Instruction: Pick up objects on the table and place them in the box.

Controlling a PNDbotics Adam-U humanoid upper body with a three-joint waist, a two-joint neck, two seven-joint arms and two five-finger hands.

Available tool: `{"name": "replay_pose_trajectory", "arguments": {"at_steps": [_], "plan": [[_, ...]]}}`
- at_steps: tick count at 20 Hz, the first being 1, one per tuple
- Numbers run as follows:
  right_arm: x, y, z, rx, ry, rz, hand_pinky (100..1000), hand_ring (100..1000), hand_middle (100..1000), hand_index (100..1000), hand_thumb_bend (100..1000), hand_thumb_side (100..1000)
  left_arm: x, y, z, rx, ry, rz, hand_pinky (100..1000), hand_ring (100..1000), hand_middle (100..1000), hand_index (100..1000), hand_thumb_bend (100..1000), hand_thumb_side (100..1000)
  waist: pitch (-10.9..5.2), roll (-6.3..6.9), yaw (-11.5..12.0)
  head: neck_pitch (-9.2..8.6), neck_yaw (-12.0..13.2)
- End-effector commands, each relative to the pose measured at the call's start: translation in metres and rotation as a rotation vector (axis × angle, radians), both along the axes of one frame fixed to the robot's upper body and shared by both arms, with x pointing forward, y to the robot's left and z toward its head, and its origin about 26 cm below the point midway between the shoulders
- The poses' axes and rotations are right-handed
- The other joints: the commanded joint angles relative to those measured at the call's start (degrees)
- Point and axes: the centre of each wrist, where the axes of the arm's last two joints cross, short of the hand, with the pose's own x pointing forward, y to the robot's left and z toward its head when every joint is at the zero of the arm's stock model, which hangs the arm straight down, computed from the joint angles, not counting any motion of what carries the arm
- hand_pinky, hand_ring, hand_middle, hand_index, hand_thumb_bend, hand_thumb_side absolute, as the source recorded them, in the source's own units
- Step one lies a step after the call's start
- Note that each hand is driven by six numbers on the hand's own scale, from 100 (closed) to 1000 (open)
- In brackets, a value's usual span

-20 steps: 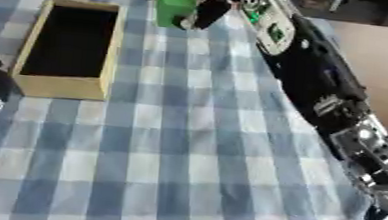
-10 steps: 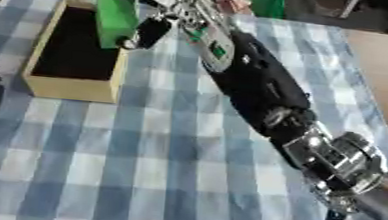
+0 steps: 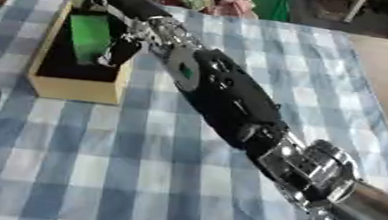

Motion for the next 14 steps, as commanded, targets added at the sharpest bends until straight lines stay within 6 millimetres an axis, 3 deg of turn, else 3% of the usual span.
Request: {"name": "replay_pose_trajectory", "arguments": {"at_steps": [1, 2, 6, 12, 14], "plan": [[0.000, -0.001, 0.010, -0.001, -0.063, -0.028, 884, 946, 969, 970, 537, 217, -0.001, -0.001, 0.008, -0.003, -0.024, -0.009, 565, 655, 615, 691, 316, 100, -0.83, 0.40, -0.14, -0.50, 0.03], [0.000, -0.002, 0.010, 0.008, -0.078, -0.042, 883, 945, 967, 971, 595, 235, -0.001, -0.001, 0.008, -0.003, -0.023, -0.008, 565, 655, 614, 691, 317, 100, -0.83, 0.40, -0.22, -0.49, 0.07], [-0.003, -0.008, 0.023, 0.074, -0.162, -0.104, 856, 928, 946, 961, 588, 238, -0.001, 0.000, 0.006, -0.002, -0.017, -0.003, 564, 654, 614, 691, 318, 100, -0.95, 0.49, -0.75, -0.36, 0.35], [-0.013, -0.024, 0.045, 0.216, -0.271, -0.147, 795, 879, 856, 919, 527, 202, -0.001, 0.006, 0.000, -0.003, 0.004, 0.027, 563, 653, 613, 689, 320, 100, -1.61, 0.68, -2.53, 0.39, 1.76], [-0.016, -0.033, 0.050, 0.267, -0.306, -0.160, 765, 851, 814, 891, 478, 149, -0.002, 0.009, -0.003, -0.003, 0.011, 0.040, 562, 652, 612, 689, 321, 100, -1.83, 0.74, -3.39, 0.64, 2.32]]}}
